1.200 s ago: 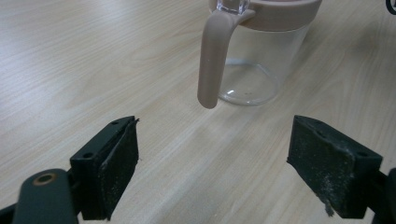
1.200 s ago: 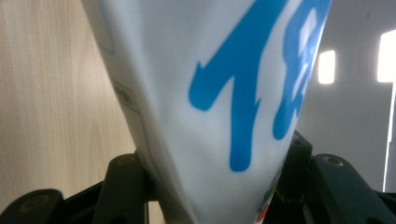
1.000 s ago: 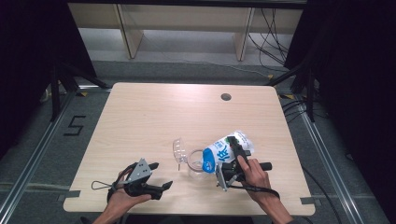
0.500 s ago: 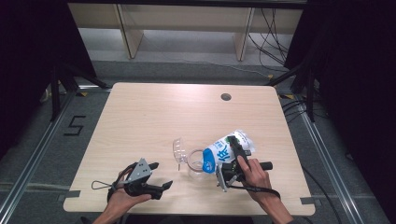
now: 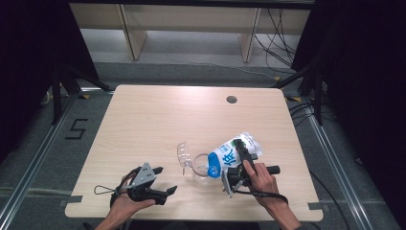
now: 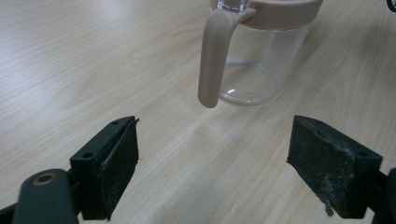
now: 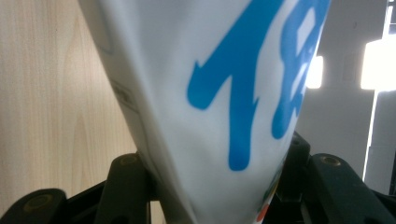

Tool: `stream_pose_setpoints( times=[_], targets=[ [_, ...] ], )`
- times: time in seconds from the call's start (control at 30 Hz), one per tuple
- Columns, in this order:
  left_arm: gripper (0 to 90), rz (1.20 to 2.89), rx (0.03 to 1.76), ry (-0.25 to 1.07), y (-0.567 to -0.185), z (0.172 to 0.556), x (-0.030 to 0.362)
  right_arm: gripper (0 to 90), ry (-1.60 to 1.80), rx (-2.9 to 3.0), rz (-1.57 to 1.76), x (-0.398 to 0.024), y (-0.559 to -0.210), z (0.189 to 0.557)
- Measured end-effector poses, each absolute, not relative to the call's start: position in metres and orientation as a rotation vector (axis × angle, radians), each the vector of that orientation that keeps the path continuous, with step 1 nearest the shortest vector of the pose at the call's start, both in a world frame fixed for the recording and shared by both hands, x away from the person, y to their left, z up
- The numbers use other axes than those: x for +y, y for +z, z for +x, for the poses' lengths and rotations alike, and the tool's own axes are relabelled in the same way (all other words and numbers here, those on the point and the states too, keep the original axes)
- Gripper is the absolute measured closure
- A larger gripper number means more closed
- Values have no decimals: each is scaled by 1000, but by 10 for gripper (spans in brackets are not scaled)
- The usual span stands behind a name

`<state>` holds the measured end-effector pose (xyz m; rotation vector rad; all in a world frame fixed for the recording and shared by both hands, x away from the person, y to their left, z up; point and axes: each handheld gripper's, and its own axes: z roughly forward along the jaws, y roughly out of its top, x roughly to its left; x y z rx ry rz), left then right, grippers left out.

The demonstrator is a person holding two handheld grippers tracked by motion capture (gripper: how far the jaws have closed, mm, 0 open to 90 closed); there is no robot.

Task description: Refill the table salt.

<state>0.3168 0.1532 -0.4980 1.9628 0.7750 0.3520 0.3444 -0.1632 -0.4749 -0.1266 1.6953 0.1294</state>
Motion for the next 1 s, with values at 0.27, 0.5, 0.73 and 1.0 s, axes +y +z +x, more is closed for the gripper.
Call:
stream_pose_setpoints(
  times=[0.27,0.5,0.73,1.0],
  targets=[
    [159,1974,749,369,-497,318,154,525,134,1688,-136,-163,-475,345],
    [159,1975,749,368,-497,318,154,528,86,1674,-186,-162,-471,344],
    [158,1974,749,368,-497,318,154,529,134,1687,-135,-163,-475,345],
    [158,1971,762,359,-497,317,154,530,131,1685,-136,-164,-475,345]
  ],
)
